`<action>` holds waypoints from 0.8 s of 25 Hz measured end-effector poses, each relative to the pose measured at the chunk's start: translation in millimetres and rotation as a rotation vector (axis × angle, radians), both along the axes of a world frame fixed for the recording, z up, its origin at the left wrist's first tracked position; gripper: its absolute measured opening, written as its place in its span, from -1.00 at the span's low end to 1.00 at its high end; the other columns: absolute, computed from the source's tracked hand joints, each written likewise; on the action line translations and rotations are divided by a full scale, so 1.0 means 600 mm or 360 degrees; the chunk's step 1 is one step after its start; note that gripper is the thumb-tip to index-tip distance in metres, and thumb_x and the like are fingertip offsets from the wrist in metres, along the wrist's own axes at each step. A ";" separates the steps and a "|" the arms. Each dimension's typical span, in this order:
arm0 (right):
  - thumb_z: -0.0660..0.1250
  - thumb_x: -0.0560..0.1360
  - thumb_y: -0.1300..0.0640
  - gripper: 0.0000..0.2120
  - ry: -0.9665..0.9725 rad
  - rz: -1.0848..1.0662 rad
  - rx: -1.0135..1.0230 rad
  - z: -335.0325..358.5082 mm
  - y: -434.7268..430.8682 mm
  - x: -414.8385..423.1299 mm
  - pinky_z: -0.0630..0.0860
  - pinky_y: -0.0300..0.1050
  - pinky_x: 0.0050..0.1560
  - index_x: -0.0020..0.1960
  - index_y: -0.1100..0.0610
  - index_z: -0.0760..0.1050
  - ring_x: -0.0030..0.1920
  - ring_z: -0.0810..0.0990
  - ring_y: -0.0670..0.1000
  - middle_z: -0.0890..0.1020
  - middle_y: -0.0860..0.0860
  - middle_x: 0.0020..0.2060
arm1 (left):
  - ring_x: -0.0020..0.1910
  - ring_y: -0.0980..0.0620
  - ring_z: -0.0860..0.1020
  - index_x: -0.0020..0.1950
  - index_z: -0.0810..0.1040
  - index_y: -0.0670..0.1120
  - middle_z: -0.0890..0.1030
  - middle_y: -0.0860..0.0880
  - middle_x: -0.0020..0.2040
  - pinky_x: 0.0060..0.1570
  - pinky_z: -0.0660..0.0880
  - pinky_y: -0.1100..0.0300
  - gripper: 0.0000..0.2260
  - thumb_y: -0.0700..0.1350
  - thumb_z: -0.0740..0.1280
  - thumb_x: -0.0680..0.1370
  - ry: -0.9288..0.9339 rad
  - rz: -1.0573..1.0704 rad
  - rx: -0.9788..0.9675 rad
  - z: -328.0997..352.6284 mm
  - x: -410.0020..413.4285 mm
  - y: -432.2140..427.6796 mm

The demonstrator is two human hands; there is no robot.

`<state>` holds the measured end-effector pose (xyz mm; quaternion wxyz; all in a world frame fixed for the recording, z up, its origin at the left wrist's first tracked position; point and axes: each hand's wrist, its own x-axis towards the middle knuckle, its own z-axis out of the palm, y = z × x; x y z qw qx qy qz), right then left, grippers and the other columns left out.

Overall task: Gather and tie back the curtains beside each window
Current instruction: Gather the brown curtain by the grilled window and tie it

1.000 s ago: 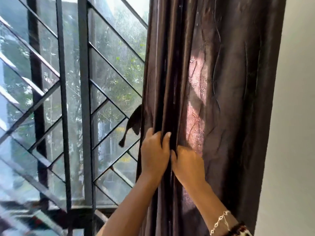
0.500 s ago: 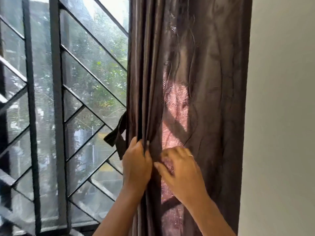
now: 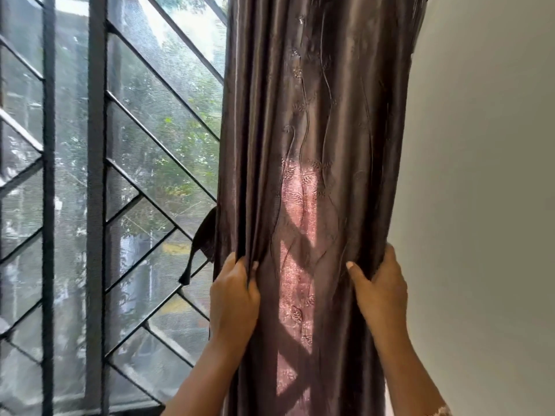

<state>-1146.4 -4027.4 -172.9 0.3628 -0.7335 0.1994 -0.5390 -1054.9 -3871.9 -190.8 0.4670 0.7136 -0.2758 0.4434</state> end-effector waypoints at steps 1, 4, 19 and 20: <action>0.27 0.52 0.18 -0.61 0.0067 -0.0139 -0.0161 -0.004 0.014 0.009 0.45 0.01 0.12 0.33 0.21 0.35 0.13 0.52 0.20 0.51 0.17 0.14 | -0.20 -0.26 0.60 -0.12 0.57 -0.35 0.60 -0.25 -0.09 -0.13 0.36 0.25 -0.93 -0.42 0.31 0.44 -0.0006 0.0001 0.0015 -0.001 -0.004 -0.002; 0.11 0.58 0.20 -0.69 0.0307 -0.0157 -0.0538 -0.011 0.060 0.037 0.47 -0.03 0.05 0.29 0.24 0.38 0.07 0.53 0.16 0.48 0.17 0.11 | -0.24 -0.22 0.61 -0.10 0.58 -0.32 0.61 -0.22 -0.12 -0.08 0.37 0.23 -0.85 -0.48 0.32 0.39 -0.0068 -0.0011 0.0050 -0.004 -0.016 -0.009; 0.06 0.60 0.05 -0.70 0.0509 0.0212 -0.0605 0.035 0.143 0.052 0.45 0.00 -0.11 -0.15 0.21 0.43 -0.07 0.58 0.22 0.60 0.21 -0.13 | -0.13 0.10 0.52 -0.05 0.61 -0.22 0.50 0.00 -0.07 -0.15 0.42 0.33 -0.84 -0.20 0.32 0.43 -0.0157 -0.0494 0.0102 -0.042 -0.049 0.007; 0.08 0.59 0.09 -0.73 0.0507 0.0211 -0.0585 0.034 0.140 0.052 0.45 0.00 -0.12 -0.16 0.22 0.42 -0.07 0.57 0.24 0.59 0.23 -0.14 | -0.03 0.11 0.52 -0.07 0.63 -0.17 0.52 0.00 -0.02 -0.05 0.43 0.32 -0.81 -0.10 0.30 0.44 -0.0134 -0.0530 0.0010 -0.046 -0.050 0.015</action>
